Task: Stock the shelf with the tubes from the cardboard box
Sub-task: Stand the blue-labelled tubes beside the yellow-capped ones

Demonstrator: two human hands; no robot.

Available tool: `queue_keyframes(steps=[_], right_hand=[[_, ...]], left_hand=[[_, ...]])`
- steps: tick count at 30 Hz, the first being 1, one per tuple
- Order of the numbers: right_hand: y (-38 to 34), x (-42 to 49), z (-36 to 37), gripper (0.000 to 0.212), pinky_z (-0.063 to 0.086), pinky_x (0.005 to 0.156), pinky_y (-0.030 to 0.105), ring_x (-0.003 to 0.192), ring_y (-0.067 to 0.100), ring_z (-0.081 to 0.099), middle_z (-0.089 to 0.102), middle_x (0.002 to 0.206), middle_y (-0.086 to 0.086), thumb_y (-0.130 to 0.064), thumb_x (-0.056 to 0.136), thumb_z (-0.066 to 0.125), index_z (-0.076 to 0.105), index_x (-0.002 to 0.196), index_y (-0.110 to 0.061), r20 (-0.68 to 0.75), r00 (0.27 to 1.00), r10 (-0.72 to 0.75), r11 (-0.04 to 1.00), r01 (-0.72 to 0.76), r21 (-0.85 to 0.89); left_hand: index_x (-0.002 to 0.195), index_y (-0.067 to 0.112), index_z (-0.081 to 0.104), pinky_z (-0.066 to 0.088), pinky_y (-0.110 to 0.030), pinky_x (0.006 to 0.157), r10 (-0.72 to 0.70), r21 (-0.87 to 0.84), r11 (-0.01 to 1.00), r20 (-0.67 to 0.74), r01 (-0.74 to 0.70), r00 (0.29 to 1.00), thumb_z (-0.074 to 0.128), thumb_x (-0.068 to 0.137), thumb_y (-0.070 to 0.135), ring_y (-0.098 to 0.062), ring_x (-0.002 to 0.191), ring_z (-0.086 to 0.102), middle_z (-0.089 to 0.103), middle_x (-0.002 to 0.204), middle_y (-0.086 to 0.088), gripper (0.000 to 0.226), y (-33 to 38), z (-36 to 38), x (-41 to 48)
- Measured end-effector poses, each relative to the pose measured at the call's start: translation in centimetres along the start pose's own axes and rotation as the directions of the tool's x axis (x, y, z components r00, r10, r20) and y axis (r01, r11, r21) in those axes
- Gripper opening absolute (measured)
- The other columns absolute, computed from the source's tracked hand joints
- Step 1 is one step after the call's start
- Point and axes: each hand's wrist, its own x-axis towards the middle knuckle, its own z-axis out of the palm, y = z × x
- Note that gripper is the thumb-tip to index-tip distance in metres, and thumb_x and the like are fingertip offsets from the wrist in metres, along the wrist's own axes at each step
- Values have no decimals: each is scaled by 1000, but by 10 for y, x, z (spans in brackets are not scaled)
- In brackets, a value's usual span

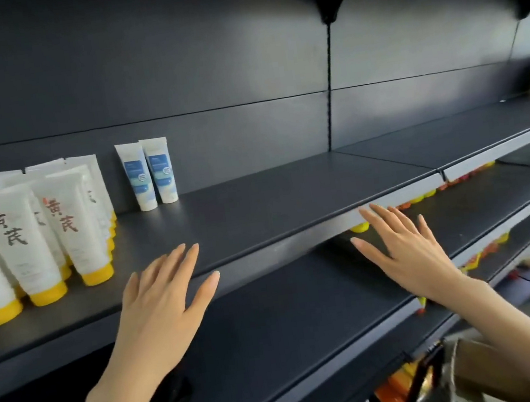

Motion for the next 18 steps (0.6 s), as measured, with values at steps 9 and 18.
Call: queue_keyframes(steps=[9, 18], right_hand=[[106, -37, 13, 81, -2, 117, 48, 148, 16, -4, 0, 160, -10, -71, 79, 10, 0, 151, -34, 70, 979, 189, 981, -191, 22], [234, -86, 22, 69, 3, 119, 48, 148, 16, 1, -1, 160, -7, -57, 93, 31, 6, 151, -33, 118, 931, 346, 932, -356, 69]], left_hand=[[149, 32, 15, 13, -41, 116, 54, -26, 998, 41, -53, 998, -5, 71, 72, -11, 142, 17, 19, 155, 12, 90, 71, 29, 16], [147, 31, 23, 12, -39, 117, 261, -192, 953, 121, -236, 958, 8, 83, 66, -6, 141, 19, 25, 153, 12, 75, 205, 92, 20]])
